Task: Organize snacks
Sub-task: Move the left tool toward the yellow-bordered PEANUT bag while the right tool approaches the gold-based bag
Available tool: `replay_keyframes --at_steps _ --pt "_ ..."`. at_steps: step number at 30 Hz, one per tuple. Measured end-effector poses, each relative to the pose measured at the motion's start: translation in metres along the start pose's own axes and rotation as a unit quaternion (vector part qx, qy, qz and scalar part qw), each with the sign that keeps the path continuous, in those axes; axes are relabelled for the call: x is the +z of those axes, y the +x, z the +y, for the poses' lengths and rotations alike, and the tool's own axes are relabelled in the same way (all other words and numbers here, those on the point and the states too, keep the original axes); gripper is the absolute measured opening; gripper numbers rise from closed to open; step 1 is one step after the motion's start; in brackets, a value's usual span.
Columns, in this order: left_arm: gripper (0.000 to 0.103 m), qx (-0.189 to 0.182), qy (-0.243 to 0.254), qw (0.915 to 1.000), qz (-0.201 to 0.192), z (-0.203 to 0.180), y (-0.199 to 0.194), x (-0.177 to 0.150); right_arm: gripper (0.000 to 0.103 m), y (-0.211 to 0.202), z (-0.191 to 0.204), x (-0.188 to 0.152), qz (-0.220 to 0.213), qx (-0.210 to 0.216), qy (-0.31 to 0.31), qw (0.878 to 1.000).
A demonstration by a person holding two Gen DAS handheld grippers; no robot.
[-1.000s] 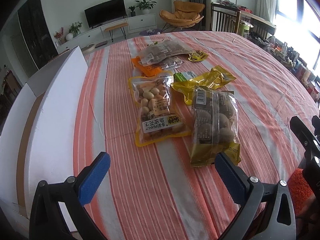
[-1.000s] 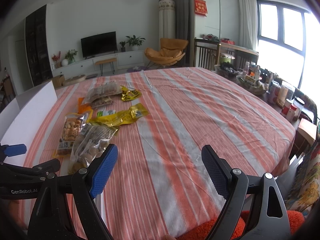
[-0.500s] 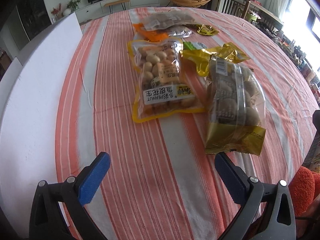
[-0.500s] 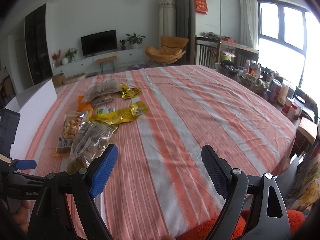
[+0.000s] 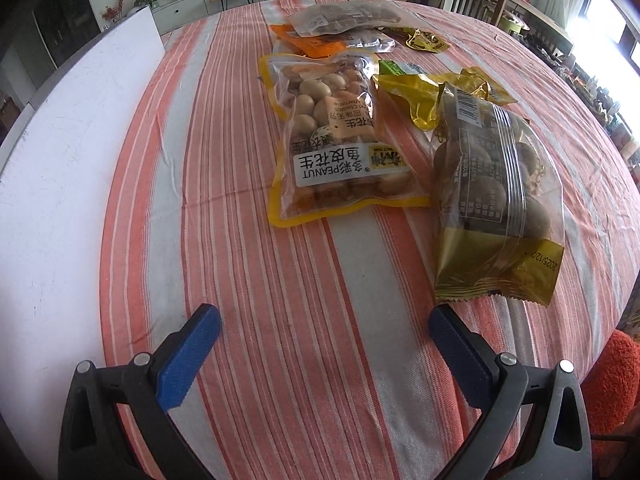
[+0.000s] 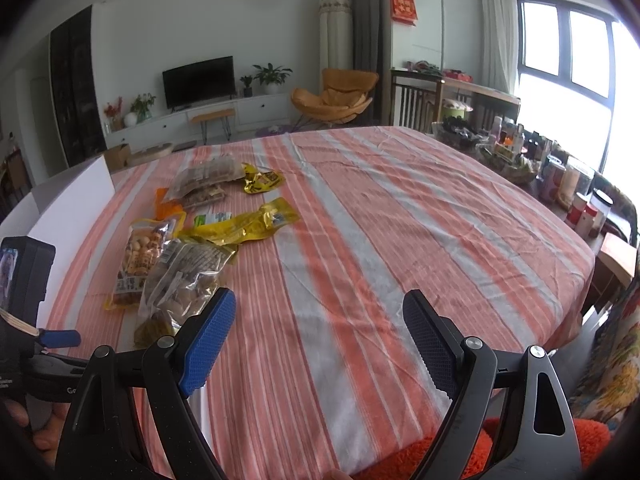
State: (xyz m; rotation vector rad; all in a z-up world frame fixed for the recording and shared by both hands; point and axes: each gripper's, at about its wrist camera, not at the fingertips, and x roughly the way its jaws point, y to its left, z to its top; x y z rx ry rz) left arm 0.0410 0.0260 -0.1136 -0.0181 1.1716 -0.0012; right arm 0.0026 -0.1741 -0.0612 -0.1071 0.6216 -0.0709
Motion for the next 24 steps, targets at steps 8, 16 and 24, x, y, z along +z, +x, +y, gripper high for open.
replay_keyframes --at_steps 8,16,24 --pt "0.103 0.001 0.003 1.0 -0.002 0.0 -0.0006 -0.0005 0.088 0.0021 -0.0022 0.0015 -0.017 -0.006 -0.003 1.0" --pt "0.103 0.002 0.005 0.9999 -0.012 0.0001 -0.0022 -0.0038 0.088 0.003 -0.0029 0.0036 -0.014 -0.001 0.001 1.0" --pt "0.103 0.001 0.01 0.9997 -0.02 0.0007 -0.0041 -0.0071 0.088 0.0013 -0.002 0.0026 -0.011 0.002 0.005 1.0"
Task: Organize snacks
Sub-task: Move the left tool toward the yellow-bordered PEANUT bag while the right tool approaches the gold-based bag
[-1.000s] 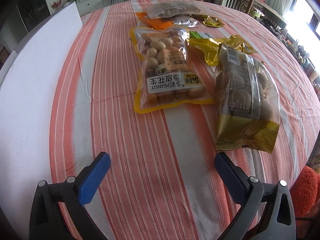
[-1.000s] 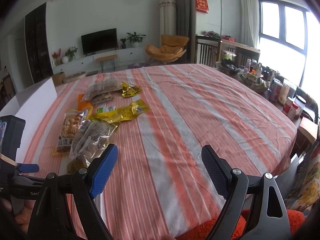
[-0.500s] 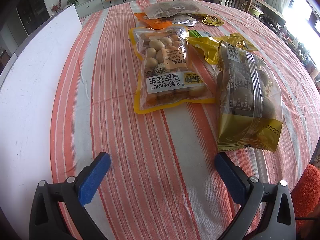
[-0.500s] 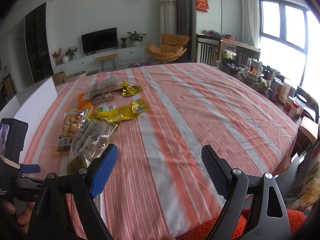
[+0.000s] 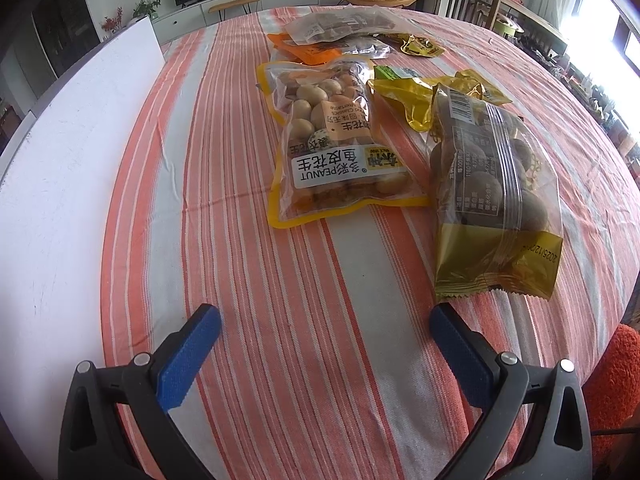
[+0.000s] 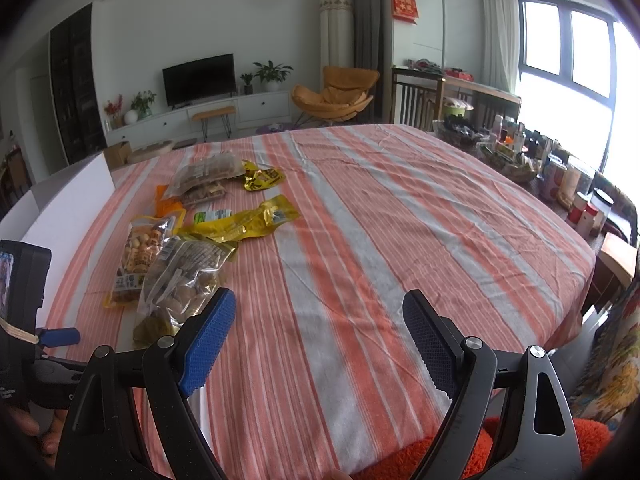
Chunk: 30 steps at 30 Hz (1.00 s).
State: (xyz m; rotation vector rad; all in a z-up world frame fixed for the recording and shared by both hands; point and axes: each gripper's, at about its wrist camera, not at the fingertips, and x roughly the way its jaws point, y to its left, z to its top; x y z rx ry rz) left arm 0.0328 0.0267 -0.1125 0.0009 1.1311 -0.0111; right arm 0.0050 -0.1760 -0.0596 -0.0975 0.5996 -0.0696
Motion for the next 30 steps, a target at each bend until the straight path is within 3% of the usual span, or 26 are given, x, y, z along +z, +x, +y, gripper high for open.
replay_keyframes --at_steps 15,25,30 --pt "0.103 -0.004 0.007 1.0 -0.005 0.001 0.0 -0.002 0.088 0.003 -0.001 0.002 -0.002 0.0 0.001 1.0" --pt "0.103 -0.014 0.027 0.9994 0.014 0.002 0.001 0.002 0.088 0.003 -0.002 0.003 -0.001 0.001 0.002 1.0" --pt "0.103 -0.025 0.048 0.9982 0.027 0.005 0.002 0.003 0.088 -0.001 -0.017 -0.005 0.003 0.036 0.034 0.999"
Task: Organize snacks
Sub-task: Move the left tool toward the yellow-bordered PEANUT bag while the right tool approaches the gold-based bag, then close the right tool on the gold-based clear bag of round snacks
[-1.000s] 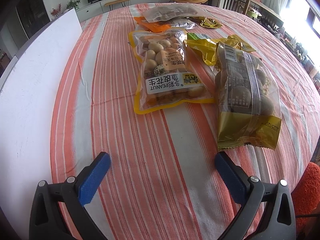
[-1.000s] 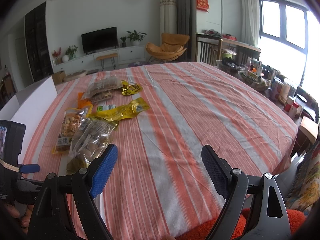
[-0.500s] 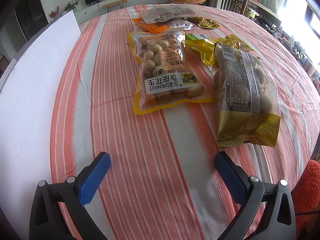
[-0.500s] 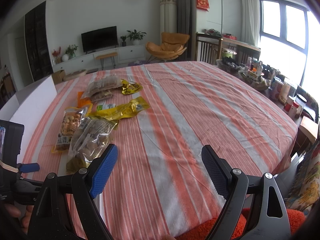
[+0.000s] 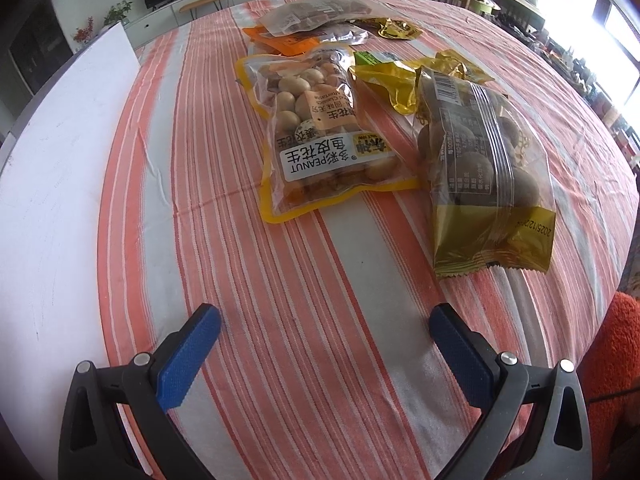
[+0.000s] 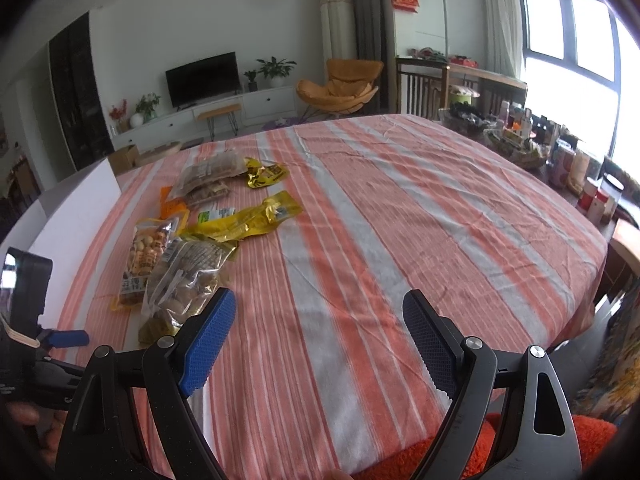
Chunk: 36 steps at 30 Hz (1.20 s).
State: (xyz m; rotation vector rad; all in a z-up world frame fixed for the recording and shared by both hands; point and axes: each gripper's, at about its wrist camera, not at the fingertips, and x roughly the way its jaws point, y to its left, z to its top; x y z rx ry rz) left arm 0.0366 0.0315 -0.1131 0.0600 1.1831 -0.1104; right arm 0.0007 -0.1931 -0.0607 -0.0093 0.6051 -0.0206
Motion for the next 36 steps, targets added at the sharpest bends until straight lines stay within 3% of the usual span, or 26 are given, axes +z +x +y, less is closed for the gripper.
replay_keyframes --at_steps 5,8,12,15,19,23,25,27,33,36 --pt "0.103 -0.012 0.021 0.9997 -0.004 0.004 -0.002 -0.005 0.088 0.005 -0.049 -0.009 0.03 0.007 0.1 0.995" --pt "0.103 -0.016 0.027 0.9995 -0.009 0.006 -0.002 -0.007 0.089 0.009 -0.057 -0.022 0.075 0.054 0.148 0.985" --pt "0.103 -0.015 0.025 0.9994 -0.016 0.006 -0.004 -0.01 0.089 0.027 -0.012 -0.032 0.165 0.169 0.178 0.955" --pt "0.103 -0.014 0.023 0.9994 -0.021 0.006 -0.004 -0.012 0.089 0.041 0.053 -0.025 0.205 0.217 0.132 0.945" --pt "0.103 -0.014 0.023 0.9993 -0.025 0.006 -0.006 -0.015 0.088 0.059 0.125 -0.022 0.246 0.181 0.05 0.951" --pt "0.103 -0.015 0.025 0.9992 -0.028 0.007 -0.007 -0.016 0.088 0.063 0.141 -0.03 0.281 0.14 0.007 0.949" --pt "0.103 -0.015 0.024 0.9991 -0.03 0.007 -0.007 -0.017 0.081 0.049 0.127 -0.032 0.262 0.142 0.02 0.954" --pt "0.103 -0.014 0.023 0.9991 -0.033 0.007 -0.007 -0.018 0.055 0.03 0.11 -0.028 0.236 0.149 0.029 0.96" --pt "0.103 -0.013 0.021 0.9992 -0.032 0.007 -0.008 -0.017 0.052 -0.016 0.05 -0.02 0.19 0.124 0.063 0.972" --pt "0.103 -0.012 0.018 0.9992 -0.034 0.007 -0.008 -0.018 0.052 -0.031 0.018 -0.009 0.16 0.09 0.09 0.979"
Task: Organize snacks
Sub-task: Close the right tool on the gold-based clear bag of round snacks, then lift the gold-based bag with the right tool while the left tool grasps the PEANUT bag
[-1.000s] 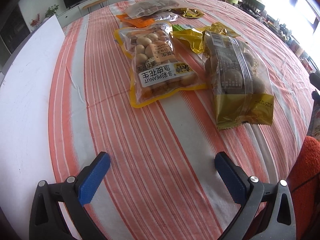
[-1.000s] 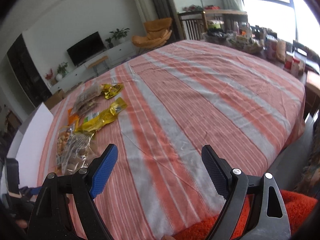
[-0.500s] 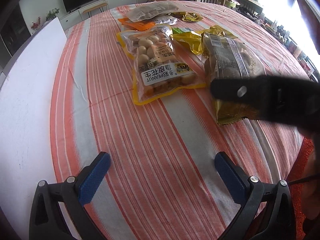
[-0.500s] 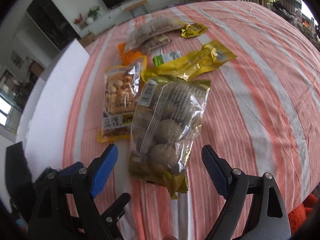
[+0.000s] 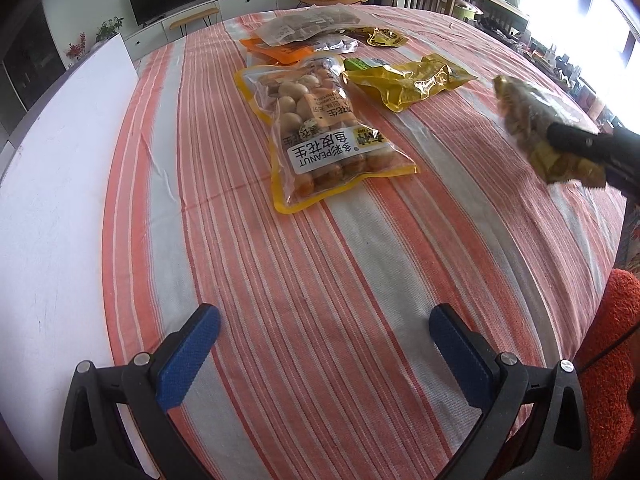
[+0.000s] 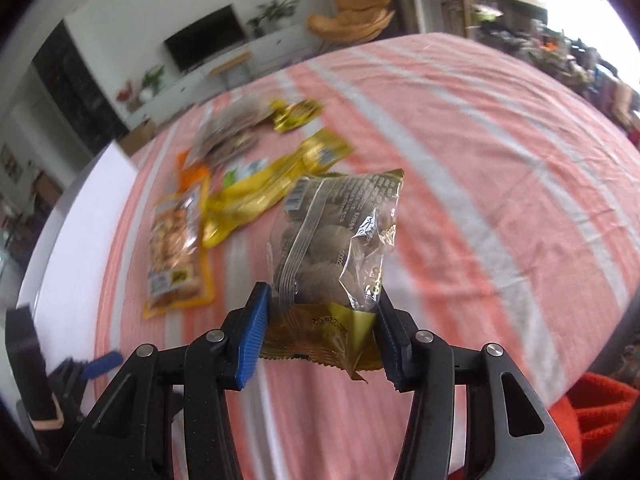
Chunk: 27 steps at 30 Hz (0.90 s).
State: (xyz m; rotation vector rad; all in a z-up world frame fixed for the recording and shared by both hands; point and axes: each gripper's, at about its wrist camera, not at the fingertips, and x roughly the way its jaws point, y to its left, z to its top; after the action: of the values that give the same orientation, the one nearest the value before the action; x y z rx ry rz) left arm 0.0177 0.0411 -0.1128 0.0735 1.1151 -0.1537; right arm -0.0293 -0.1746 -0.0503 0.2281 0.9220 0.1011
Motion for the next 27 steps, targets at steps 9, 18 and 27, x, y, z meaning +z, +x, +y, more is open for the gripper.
replay_keyframes --at_steps 9,18,27 --pt "0.103 0.0 0.0 1.0 -0.004 0.0 0.0 -0.001 0.071 0.008 -0.056 0.013 -0.031 -0.055 0.043 0.997" --pt "0.103 0.0 -0.001 0.9999 -0.01 0.0 -0.001 -0.003 0.082 0.024 -0.058 0.013 -0.028 -0.051 0.051 0.997" --pt "0.103 0.001 -0.002 0.9999 -0.011 0.0 -0.001 -0.003 0.082 0.062 -0.046 0.018 -0.032 -0.049 0.049 0.997"
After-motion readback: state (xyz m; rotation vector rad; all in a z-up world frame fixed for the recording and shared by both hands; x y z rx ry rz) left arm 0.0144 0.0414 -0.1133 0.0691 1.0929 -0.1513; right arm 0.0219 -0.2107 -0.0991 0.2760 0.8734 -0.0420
